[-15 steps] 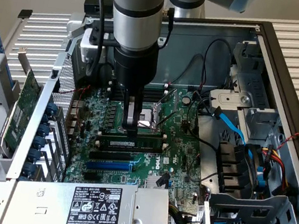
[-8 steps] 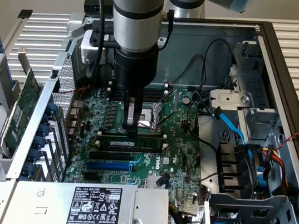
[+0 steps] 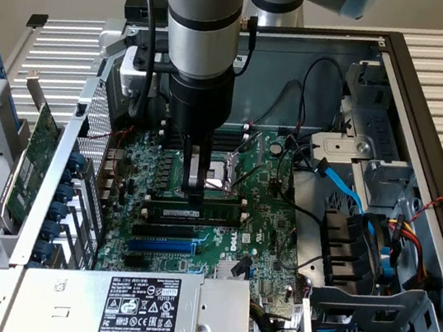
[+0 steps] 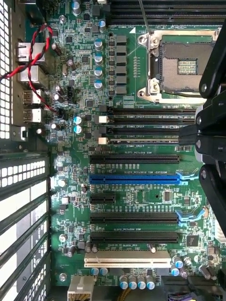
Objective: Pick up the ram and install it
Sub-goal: 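Press down the ram until it locks into place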
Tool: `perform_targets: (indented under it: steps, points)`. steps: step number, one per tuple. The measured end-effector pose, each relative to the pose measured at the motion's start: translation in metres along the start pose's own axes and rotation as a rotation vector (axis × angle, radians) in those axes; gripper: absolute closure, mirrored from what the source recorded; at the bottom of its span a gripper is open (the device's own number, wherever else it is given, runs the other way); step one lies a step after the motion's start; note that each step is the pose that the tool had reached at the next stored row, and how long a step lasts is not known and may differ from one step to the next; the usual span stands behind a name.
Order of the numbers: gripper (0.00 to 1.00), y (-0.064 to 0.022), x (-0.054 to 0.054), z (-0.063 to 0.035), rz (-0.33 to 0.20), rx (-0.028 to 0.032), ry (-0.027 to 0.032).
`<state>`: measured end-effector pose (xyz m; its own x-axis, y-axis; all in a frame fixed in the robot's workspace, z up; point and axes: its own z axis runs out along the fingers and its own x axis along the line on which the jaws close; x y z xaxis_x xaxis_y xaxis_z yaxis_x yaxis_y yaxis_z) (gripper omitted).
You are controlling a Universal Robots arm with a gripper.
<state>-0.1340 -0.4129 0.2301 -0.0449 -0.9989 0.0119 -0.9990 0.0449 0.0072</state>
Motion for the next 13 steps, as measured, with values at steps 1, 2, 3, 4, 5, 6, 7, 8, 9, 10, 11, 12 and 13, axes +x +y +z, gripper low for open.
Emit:
perform_targets:
  steps: [1, 2, 3, 4, 5, 6, 7, 8, 9, 10, 11, 12, 13]
  points:
    - [0.89, 0.0000, 0.0000, 0.0001, -0.001, -0.0001, 0.0003]
    - [0.89, 0.0000, 0.0000, 0.0002, -0.001, 0.0000, 0.0002]
    - [0.89, 0.0000, -0.0001, 0.0002, -0.001, 0.0000, 0.0002]
    - [0.89, 0.0000, -0.0001, 0.0003, -0.002, 0.0001, 0.0001]
    - [0.89, 0.0000, 0.0000, 0.0003, -0.002, 0.0002, 0.0000]
    - [0.89, 0.0000, 0.0002, 0.0003, -0.002, 0.0002, 0.0000]
    - [0.89, 0.0000, 0.0003, 0.0003, -0.003, 0.0002, 0.0000]
    - [0.89, 0.0000, 0.0005, 0.0003, -0.003, 0.0002, 0.0000]
    - [0.89, -0.0001, 0.0006, 0.0003, -0.004, 0.0002, 0.0000]
    - [0.89, 0.0000, 0.0007, 0.0003, -0.004, 0.0002, 0.0001]
    - [0.89, 0.0000, 0.0007, 0.0003, -0.004, 0.0002, 0.0000]
    - [0.89, -0.0001, 0.0007, 0.0003, -0.005, 0.0003, 0.0000]
    - [0.89, -0.0001, 0.0007, 0.0003, -0.005, 0.0002, 0.0001]
